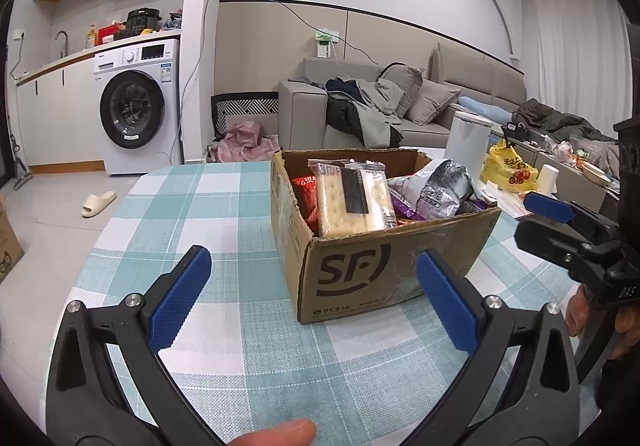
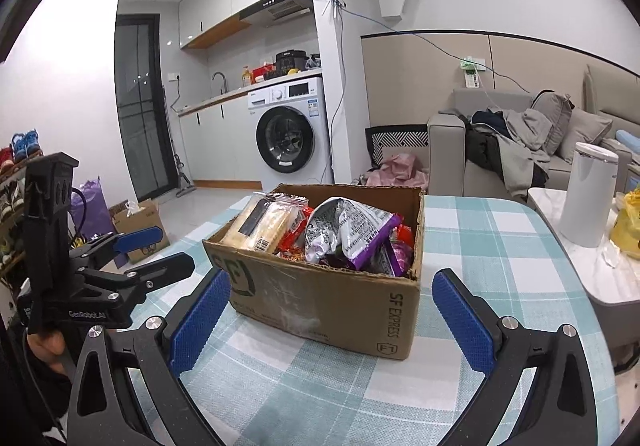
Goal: Organize snacks
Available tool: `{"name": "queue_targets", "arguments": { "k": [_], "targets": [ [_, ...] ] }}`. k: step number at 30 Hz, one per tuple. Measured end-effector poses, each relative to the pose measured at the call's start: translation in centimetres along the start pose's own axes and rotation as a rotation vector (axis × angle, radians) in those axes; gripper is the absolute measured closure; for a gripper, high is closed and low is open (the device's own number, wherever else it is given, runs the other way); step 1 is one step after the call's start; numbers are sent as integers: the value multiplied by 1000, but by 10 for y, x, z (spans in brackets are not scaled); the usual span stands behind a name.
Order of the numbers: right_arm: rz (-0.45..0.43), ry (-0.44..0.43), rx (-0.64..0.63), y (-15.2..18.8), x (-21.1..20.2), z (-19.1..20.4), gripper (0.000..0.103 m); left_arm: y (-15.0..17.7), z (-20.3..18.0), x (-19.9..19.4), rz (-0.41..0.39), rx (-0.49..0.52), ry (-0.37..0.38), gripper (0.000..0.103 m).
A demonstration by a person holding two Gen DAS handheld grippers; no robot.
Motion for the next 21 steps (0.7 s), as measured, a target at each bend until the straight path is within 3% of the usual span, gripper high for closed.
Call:
{"name": "queue_targets", "arguments": {
  "k": [7,21],
  "targets": [
    [-57,14,-11,11,-7,-4,0,8,0,6,-13,11,-6,1],
    [-84,34,-33,24,-9,-3,0,21,-1,18,-13,19,-26,1]
  ]
}}
Point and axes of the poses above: each gripper's, at about its wrist camera, not at the fingertips, and x roughly the way its jaws point, z to its left, y to its underside, the point moved 2 cm from there along x, roughly the way its jaws point, and after that the axes turned 1 degree about -x, right-handed, at the moved point
